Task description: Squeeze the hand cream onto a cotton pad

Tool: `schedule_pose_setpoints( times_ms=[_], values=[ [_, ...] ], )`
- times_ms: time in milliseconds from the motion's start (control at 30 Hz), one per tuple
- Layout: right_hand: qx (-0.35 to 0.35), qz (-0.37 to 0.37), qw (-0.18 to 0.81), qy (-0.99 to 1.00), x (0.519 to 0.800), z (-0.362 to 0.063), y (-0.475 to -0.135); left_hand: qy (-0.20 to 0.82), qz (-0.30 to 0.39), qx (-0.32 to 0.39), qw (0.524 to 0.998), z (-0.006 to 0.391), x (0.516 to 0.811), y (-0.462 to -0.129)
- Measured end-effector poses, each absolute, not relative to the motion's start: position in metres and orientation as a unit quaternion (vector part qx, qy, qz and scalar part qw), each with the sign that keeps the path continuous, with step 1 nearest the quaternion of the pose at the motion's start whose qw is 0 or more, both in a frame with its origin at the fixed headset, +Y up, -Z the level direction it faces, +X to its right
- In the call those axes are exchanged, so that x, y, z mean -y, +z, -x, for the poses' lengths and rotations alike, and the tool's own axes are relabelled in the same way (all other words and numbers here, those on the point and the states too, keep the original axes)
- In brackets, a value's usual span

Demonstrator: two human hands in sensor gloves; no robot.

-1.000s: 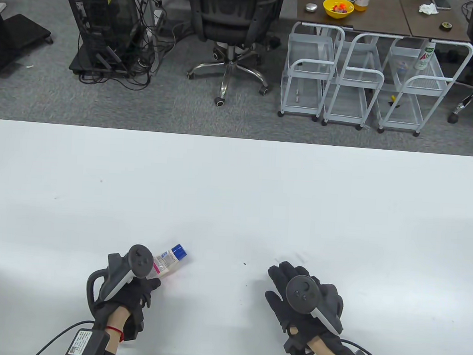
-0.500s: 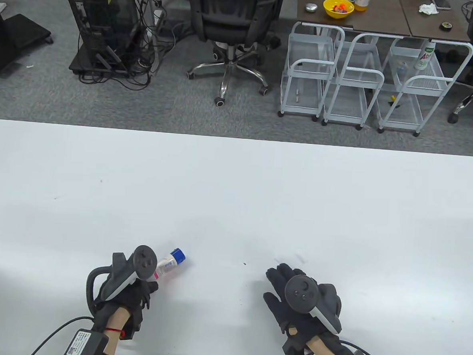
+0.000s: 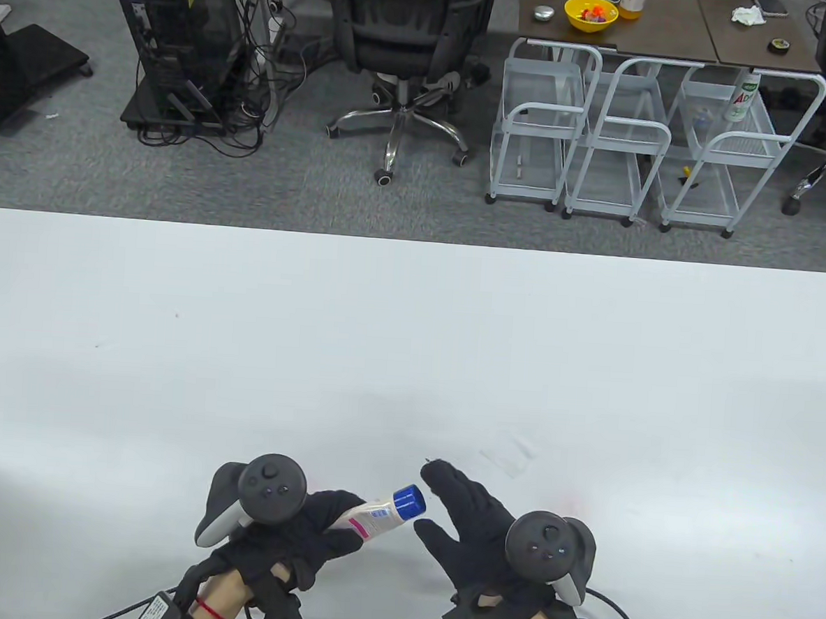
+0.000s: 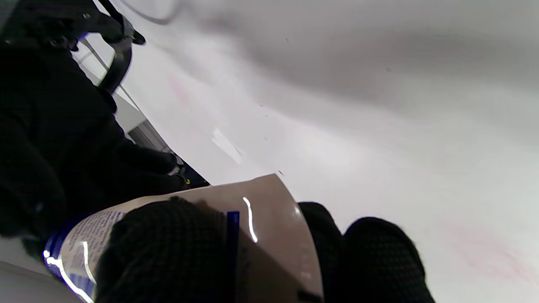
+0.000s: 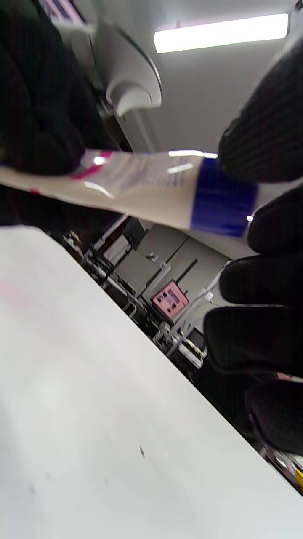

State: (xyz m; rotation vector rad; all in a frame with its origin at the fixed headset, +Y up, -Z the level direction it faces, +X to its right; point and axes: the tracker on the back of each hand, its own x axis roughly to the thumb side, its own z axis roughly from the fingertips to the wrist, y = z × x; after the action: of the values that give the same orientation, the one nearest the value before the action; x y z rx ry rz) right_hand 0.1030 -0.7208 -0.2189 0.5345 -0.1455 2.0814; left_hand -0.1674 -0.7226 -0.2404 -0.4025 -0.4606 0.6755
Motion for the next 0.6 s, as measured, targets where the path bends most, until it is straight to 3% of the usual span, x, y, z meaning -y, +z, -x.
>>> schedule_pose_setpoints(
  times_ms=[233,600],
  values=[
    [0.08,-0.25,0.468,0.844,0.713,-0.098,-0.209,0.316,0.215,0.227,0.896,0.162,0.727,-0.238],
    [0.156,-0.272,0.409,0.857,0.704,-0.087,-0.194,0.312,0.126,0.235,0.912,0.15,0.713,-0.226]
  ],
)
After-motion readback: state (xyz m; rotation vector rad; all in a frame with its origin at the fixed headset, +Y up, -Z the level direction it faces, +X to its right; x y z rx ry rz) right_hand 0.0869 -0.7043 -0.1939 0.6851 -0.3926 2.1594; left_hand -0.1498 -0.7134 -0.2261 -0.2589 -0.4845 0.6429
